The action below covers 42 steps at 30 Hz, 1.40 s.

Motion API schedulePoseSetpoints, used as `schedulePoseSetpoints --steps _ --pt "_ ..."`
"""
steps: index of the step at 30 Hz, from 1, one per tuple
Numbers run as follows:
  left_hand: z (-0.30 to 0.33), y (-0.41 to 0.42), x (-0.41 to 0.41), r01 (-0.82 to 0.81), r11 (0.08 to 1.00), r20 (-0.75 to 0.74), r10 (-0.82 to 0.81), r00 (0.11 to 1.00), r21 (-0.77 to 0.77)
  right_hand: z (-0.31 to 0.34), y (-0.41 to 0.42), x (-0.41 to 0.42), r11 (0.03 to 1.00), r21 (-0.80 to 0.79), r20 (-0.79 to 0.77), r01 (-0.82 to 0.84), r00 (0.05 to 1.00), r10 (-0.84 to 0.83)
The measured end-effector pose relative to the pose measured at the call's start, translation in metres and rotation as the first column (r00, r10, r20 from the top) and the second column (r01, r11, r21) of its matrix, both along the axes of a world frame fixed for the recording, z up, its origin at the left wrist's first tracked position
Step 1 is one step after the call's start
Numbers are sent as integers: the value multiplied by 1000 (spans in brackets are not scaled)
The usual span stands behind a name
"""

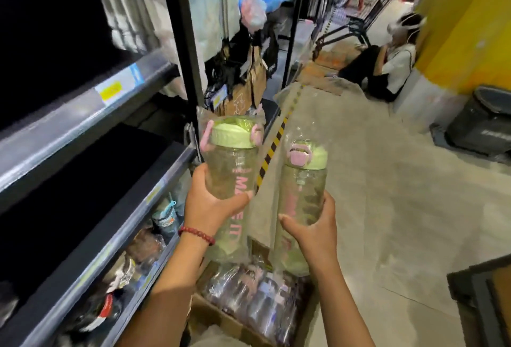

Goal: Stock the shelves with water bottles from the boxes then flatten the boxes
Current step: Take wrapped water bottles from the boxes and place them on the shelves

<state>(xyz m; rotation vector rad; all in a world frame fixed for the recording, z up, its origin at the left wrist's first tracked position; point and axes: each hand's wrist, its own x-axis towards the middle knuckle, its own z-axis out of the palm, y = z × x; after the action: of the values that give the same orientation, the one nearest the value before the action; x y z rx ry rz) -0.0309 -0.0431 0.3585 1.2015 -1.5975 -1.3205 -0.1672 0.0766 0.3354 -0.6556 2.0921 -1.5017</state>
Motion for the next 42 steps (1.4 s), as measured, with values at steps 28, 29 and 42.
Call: schedulePoseSetpoints --steps 28,29,42 --pt "-15 221 158 -921 389 77 918 388 2 -23 27 109 504 34 15 -863 505 863" --pt "-16 228 166 -934 359 79 930 358 3 -23 28 118 480 38 12 -877 480 877" --pt "-36 288 275 -980 177 172 967 190 90 -37 63 255 328 134 159 -935 347 924"
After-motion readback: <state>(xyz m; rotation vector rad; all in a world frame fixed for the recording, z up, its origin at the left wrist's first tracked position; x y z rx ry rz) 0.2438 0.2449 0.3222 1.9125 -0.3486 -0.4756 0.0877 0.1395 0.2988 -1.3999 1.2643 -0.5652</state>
